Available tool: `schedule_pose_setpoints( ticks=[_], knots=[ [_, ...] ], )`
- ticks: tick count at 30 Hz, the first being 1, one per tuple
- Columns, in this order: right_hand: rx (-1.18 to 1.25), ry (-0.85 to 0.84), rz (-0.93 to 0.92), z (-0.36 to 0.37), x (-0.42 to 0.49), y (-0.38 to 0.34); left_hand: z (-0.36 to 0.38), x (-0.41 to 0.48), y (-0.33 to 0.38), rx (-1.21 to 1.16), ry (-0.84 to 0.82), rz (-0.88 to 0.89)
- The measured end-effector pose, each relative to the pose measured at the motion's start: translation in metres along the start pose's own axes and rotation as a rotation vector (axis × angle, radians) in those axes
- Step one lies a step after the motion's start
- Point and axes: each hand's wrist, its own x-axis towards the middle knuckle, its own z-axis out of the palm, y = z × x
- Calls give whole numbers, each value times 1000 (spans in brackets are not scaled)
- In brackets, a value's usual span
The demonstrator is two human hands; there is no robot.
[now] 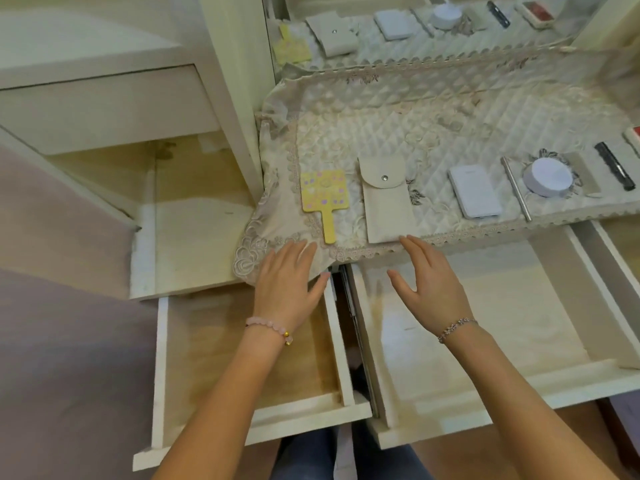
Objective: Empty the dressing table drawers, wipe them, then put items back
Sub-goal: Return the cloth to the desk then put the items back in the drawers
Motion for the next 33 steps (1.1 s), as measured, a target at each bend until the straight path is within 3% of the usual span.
schedule_pose_setpoints(
  ticks=[3,7,9,15,23,28,33],
  knots=[
    [15,-21,-11,-2,14,13,9,28,12,-173,27,-147],
    [28,-39,-16,-4,29,29,29,67,27,-468,48,-487],
    [35,-50,-27,-4,32,35,39,79,30,-498,48,-594],
    [52,-71,-52,-5,39,51,45,95,34,-414,57,-696],
    [50,-75,-84,-12,42,67,34,96,34,-564,3,-781],
    [49,-59,-80,-23,39,75,19,77,48,-1280,51,-979],
    [38,-33,-81,-35,30,84,11,40,76,-1502,152,-908]
  ],
)
